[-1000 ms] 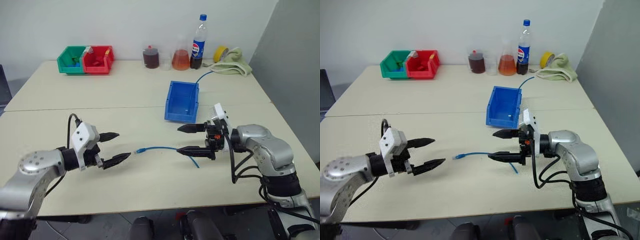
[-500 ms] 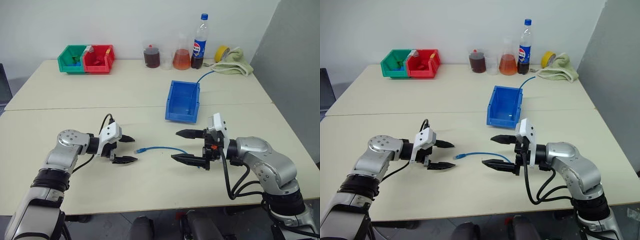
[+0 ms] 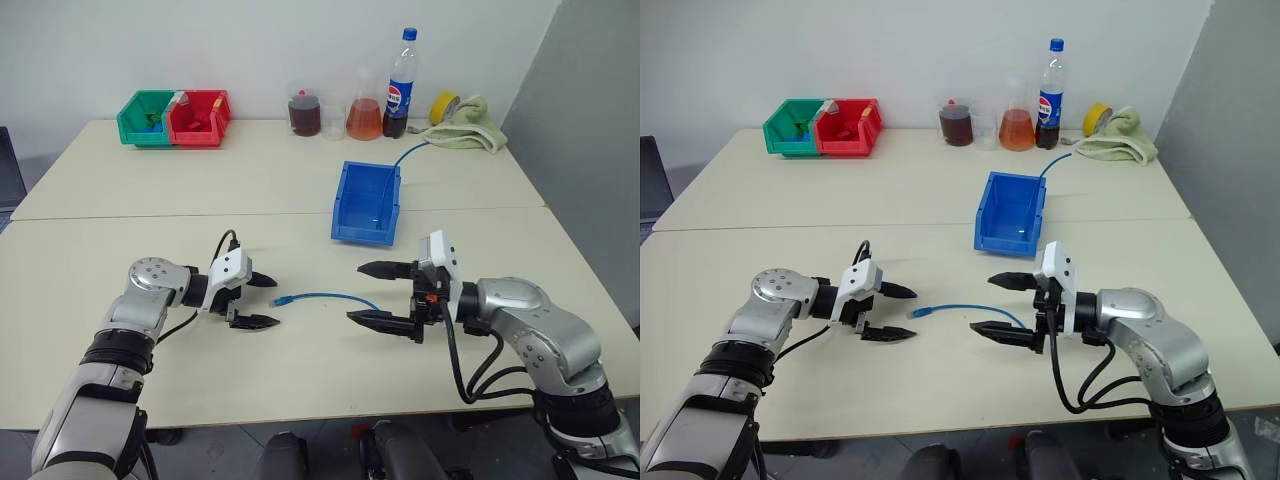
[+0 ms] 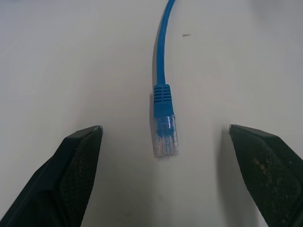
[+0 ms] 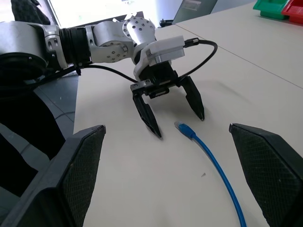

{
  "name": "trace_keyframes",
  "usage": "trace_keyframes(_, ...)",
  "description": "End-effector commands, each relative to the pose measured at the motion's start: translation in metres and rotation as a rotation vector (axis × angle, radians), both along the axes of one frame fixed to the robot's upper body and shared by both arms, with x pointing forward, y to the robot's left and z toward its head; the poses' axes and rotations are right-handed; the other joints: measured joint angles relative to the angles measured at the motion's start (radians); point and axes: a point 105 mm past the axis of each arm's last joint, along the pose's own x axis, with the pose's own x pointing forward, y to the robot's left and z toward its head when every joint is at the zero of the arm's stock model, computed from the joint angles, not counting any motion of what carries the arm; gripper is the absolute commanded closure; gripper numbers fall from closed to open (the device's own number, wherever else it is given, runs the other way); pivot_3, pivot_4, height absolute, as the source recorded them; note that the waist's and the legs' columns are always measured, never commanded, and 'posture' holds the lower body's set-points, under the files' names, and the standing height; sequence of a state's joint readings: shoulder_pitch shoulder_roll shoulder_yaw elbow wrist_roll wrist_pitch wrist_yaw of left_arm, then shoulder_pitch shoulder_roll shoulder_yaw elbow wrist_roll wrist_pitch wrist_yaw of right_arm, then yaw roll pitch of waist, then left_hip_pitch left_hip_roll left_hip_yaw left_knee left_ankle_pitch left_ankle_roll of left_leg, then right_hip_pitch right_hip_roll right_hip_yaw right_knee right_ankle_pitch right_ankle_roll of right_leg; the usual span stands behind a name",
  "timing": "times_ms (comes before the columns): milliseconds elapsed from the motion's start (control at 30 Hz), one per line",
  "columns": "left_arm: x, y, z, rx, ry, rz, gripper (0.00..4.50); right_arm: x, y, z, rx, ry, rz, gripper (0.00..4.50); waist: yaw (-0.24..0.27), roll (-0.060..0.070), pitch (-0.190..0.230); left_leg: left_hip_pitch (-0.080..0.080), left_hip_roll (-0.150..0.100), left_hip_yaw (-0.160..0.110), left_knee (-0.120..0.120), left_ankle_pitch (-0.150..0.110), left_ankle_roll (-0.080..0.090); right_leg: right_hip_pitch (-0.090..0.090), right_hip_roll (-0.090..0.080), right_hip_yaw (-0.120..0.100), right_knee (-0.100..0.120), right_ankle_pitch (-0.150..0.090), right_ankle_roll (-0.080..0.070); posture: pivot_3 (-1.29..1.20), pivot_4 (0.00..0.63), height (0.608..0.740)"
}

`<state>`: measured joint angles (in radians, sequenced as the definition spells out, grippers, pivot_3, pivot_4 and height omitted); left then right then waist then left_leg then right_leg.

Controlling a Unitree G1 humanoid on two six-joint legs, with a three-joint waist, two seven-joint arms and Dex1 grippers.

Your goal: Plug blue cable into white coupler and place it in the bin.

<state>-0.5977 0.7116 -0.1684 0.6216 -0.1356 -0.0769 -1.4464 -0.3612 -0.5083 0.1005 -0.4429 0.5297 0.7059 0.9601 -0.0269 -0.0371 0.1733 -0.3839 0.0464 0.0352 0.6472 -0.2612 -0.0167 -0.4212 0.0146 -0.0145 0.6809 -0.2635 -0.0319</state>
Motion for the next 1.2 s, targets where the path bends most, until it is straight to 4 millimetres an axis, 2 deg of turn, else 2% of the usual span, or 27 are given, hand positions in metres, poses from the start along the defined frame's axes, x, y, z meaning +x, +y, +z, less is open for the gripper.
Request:
trace_keyframes(33, 0.0, -0.004, -0.001, 0.003, -0.008, -0.017, 0.0, 0.001, -0.01, -0.001, -0.027, -0.026, -0.005, 0.05, 0.0, 0.0, 0.0, 0.0, 0.0, 0.0, 0.0, 0.0, 0.0, 0.0, 0.0, 0.0, 0.0, 0.0, 0.0, 0.0, 0.15, 0.74)
trace_keyframes(267, -0.002, -0.007, -0.006, -0.002, 0.0, -0.031, 0.0, 0.006, -0.017, -0.003, -0.049, -0.033, -0.023, 0.05, 0.0, 0.0, 0.0, 0.0, 0.0, 0.0, 0.0, 0.0, 0.0, 0.0, 0.0, 0.0, 0.0, 0.0, 0.0, 0.0, 0.15, 0.74)
trace_keyframes(700, -0.004, 0.003, -0.008, 0.022, 0.019, -0.031, 2.41, 0.01, -0.017, 0.001, -0.045, -0.052, -0.034, 0.0, -0.002, 0.0, 0.0, 0.001, 0.0, 0.0, 0.0, 0.0, 0.0, 0.0, 0.0, 0.0, 0.0, 0.0, 0.0, 0.0, 0.15, 0.74)
trace_keyframes(967, -0.009, 0.011, -0.01, 0.039, 0.029, -0.02, 4.15, 0.011, -0.017, 0.0, -0.047, -0.05, -0.031, 0.0, -0.002, 0.0, 0.0, 0.001, 0.0, 0.0, 0.0, 0.0, 0.0, 0.0, 0.0, 0.0, 0.0, 0.0, 0.0, 0.0, 0.15, 0.74)
trace_keyframes(1200, -0.006, 0.008, -0.009, 0.014, 0.005, 0.012, 4.27, 0.011, -0.014, -0.001, -0.043, -0.047, -0.022, 0.0, -0.003, 0.0, 0.0, 0.001, 0.001, 0.001, 0.0, 0.0, 0.0, 0.0, 0.0, 0.0, 0.001, 0.0, 0.0, 0.0, 0.15, 0.74)
